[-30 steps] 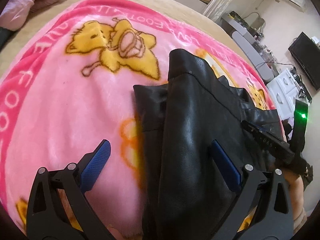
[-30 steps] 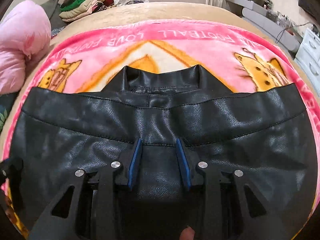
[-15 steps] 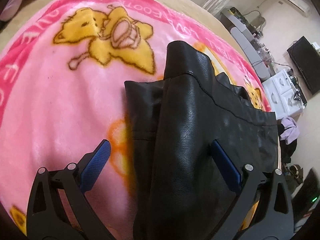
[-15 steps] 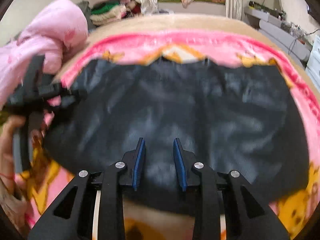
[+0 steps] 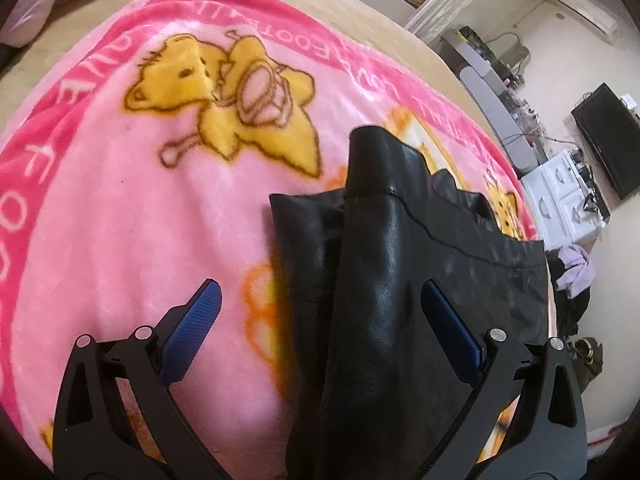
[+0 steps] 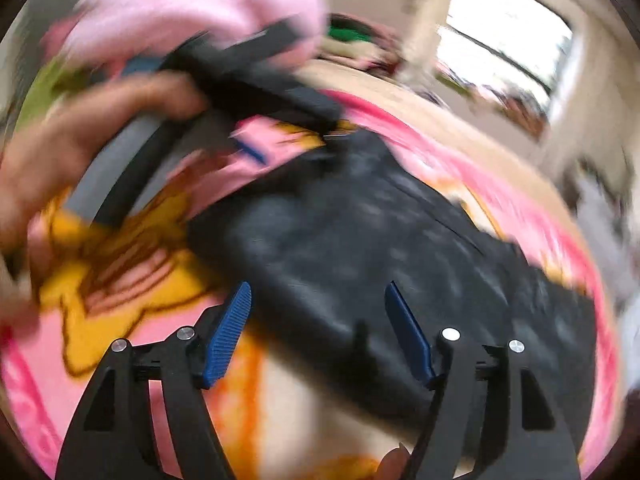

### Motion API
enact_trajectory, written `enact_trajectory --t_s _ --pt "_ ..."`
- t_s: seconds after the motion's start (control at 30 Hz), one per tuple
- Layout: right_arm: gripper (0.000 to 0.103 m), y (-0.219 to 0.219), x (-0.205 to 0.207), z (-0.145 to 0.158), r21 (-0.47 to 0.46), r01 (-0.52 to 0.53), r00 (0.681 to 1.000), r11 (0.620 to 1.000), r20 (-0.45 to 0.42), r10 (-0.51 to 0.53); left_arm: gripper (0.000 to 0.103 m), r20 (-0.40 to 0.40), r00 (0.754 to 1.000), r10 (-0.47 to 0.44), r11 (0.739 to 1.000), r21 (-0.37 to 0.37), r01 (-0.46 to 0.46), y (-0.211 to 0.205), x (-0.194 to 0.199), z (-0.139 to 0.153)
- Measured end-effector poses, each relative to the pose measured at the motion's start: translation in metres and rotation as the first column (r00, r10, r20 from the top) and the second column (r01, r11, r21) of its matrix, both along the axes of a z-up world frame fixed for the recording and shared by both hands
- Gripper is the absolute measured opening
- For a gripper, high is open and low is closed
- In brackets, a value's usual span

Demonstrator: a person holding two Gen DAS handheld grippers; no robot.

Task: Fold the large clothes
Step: 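Lift the folded jacket with both tools, bringing the right tool toward the left tool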

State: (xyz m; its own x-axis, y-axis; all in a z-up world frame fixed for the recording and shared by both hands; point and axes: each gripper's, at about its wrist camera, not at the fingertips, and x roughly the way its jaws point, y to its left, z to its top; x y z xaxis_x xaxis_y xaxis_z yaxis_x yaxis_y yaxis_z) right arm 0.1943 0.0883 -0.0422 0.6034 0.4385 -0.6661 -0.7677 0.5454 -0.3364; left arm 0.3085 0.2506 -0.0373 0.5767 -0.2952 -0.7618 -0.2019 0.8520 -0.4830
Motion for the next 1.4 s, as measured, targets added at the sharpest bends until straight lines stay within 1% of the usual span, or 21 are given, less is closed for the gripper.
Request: enact_trajectory --t_s 0.13,0.23,0.3,0.37,0.4,0.43,0.47,0.5,0.53,0.6,0.67,0.7,0.73,0.77,0.8,0.83,0.9,0.97,1.07,1.2,1.4 --pt "0.071 0.029 0.001 -0.021 -0.095 -0.012 0.999 0.995 0.039 0.016 0.093 0.002 1.0 0.009 1.0 -0.006 -0.009 0.005 -0.002 0.002" --pt "0.074 0.041 0.002 -0.031 -0.158 -0.011 0.992 0.987 0.12 0.03 0.093 -0.013 1.0 0.01 1.0 -0.018 -0.01 0.008 -0.001 -0.002" --pt "0.074 0.045 0.001 -0.035 -0.179 -0.016 0.987 0.984 0.154 0.044 0.093 -0.03 1.0 0.002 0.999 -0.053 -0.004 0.009 0.001 -0.008" --pt "0.069 0.048 -0.004 -0.036 -0.185 -0.023 0.981 0.983 0.184 0.057 0.093 -0.048 0.999 -0.007 0.995 -0.095 0.003 0.009 0.002 -0.015" --pt "0.064 0.047 -0.007 -0.036 -0.182 -0.027 0.978 0.983 0.199 0.064 0.093 -0.053 0.998 -0.012 0.994 -0.11 0.006 0.008 0.003 -0.018" --pt "0.055 0.046 -0.011 -0.035 -0.178 -0.033 0.973 0.984 0.219 0.072 0.093 -0.057 0.998 -0.016 0.993 -0.12 0.01 0.007 0.004 -0.02" --pt "0.05 0.046 -0.016 -0.033 -0.173 -0.039 0.967 0.984 0.241 0.081 0.093 -0.06 0.998 -0.02 0.991 -0.13 0.012 0.007 0.004 -0.022" --pt "0.041 0.045 -0.02 -0.032 -0.17 -0.042 0.962 0.985 0.261 0.086 0.093 -0.062 0.998 -0.02 0.991 -0.135 0.012 0.006 0.004 -0.023" --pt "0.034 0.044 -0.023 -0.029 -0.158 -0.04 0.957 0.987 0.278 0.083 0.093 -0.065 0.998 -0.017 0.989 -0.145 0.007 0.006 0.004 -0.025" --pt "0.027 0.041 -0.023 -0.021 -0.113 -0.032 0.961 0.993 0.271 0.062 0.093 -0.069 0.997 -0.017 0.987 -0.158 0.006 0.006 0.004 -0.027" --pt "0.024 0.035 -0.024 -0.012 -0.062 -0.032 0.968 0.998 0.248 0.046 0.09 -0.069 0.997 -0.02 0.988 -0.154 0.009 0.004 0.003 -0.026" --pt "0.022 0.033 -0.023 -0.007 -0.04 -0.027 0.972 0.999 0.231 0.036 0.082 -0.067 0.997 -0.026 0.986 -0.167 0.014 0.003 0.003 -0.026" --pt "0.02 0.031 -0.022 -0.003 -0.024 -0.023 0.977 0.999 0.213 0.028 0.07 -0.065 0.997 -0.032 0.983 -0.183 0.02 0.003 0.003 -0.025" --pt "0.02 0.031 -0.021 0.0 -0.014 -0.022 0.978 1.0 0.205 0.024 0.062 -0.058 0.997 -0.046 0.977 -0.212 0.033 0.001 0.002 -0.024" --pt "0.02 0.03 -0.02 0.004 -0.002 -0.021 0.98 1.0 0.198 0.021 0.046 -0.055 0.997 -0.058 0.971 -0.234 0.043 -0.001 0.002 -0.023" --pt "0.019 0.029 -0.019 0.009 0.022 -0.017 0.983 1.0 0.182 0.013 0.045 -0.054 0.997 -0.059 0.972 -0.232 0.045 -0.003 0.002 -0.019" --pt "0.018 0.024 -0.016 0.016 0.065 -0.012 0.99 0.998 0.14 0.003 0.039 -0.033 0.997 -0.063 0.982 -0.182 0.056 -0.008 -0.002 -0.006" --pt "0.017 0.018 -0.02 0.026 0.107 -0.017 0.994 0.994 0.112 0.005 0.036 -0.01 0.998 -0.061 0.984 -0.165 0.058 -0.009 -0.008 0.005" --pt "0.017 0.012 -0.037 0.039 0.155 -0.04 0.995 0.987 0.092 0.025 0.035 0.026 0.999 -0.045 0.988 -0.145 0.048 -0.009 -0.026 0.021" --pt "0.017 -0.006 -0.058 0.048 0.221 -0.06 0.997 0.973 0.064 0.047 0.035 0.069 0.998 -0.009 0.99 -0.138 0.019 -0.012 -0.056 0.034" --pt "0.017 -0.043 -0.067 0.064 0.383 -0.021 1.0 0.924 -0.005 0.024 0.033 0.135 0.991 -0.01 0.995 -0.102 0.024 -0.036 -0.077 0.054"
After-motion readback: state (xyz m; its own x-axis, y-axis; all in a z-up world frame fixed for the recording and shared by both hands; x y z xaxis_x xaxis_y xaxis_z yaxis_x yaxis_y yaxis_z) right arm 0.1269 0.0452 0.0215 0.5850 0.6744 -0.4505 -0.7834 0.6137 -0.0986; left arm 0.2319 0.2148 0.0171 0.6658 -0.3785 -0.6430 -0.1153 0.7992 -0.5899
